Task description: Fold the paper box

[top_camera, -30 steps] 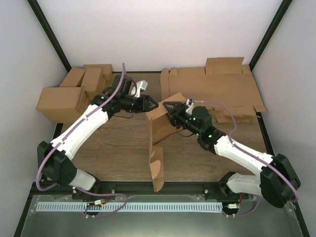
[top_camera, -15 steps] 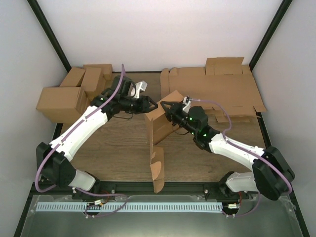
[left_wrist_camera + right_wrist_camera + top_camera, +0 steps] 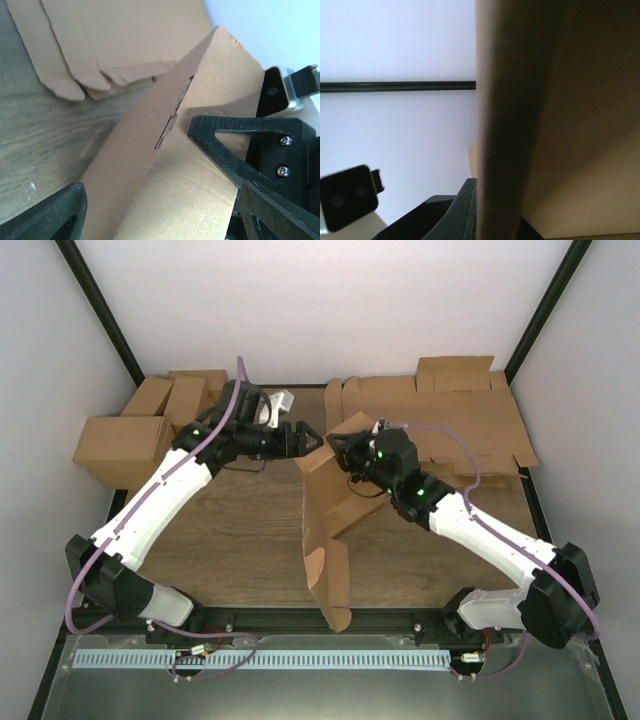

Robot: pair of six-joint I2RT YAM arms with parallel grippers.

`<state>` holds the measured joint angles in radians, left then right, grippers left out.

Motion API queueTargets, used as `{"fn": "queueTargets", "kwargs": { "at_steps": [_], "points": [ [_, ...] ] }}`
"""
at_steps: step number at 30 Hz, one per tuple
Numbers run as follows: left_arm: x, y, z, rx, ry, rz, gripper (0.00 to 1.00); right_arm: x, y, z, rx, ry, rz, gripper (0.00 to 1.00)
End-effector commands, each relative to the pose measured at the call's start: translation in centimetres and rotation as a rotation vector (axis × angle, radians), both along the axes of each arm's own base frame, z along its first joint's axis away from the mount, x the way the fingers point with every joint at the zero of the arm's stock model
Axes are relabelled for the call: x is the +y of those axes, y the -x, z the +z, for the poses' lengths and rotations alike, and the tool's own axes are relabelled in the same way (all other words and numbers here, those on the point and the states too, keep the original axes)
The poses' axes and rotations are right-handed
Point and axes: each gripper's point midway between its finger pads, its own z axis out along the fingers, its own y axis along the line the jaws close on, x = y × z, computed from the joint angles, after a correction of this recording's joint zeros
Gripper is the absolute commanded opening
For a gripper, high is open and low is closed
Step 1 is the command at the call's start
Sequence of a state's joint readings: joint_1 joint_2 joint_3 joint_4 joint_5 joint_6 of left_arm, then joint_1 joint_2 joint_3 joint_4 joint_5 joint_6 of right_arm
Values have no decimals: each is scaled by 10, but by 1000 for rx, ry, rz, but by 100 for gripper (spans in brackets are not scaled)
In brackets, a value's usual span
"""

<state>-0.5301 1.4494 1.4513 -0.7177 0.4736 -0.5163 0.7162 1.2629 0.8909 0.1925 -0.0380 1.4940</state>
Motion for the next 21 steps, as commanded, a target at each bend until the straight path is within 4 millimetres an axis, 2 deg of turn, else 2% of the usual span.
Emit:
{"fn": "queueTargets", "kwargs": {
  "at_steps": [1, 6, 10, 13, 15, 16, 18, 21],
  "points": [
    [15, -2, 55, -114, 17, 55, 86, -25, 1, 3, 151, 184, -109, 1],
    [36, 2, 90, -175, 10, 135, 90, -51, 13, -1, 330, 244, -214, 1],
    [54, 11, 111, -203, 22, 211, 94, -72, 25, -18, 496, 313, -310, 1],
    [66, 22, 119, -206, 39, 256, 96, -83, 29, -38, 624, 357, -394, 3],
    [70, 28, 115, -190, 41, 267, 97, -81, 16, -48, 642, 344, -406, 13],
    [72, 31, 111, -178, 38, 270, 97, -80, 7, -51, 639, 329, -409, 22],
    [77, 37, 106, -155, 33, 285, 98, -78, -19, -59, 636, 303, -403, 30],
    [90, 44, 99, -118, 8, 346, 100, -82, -59, -57, 625, 328, -390, 72]
  ]
}}
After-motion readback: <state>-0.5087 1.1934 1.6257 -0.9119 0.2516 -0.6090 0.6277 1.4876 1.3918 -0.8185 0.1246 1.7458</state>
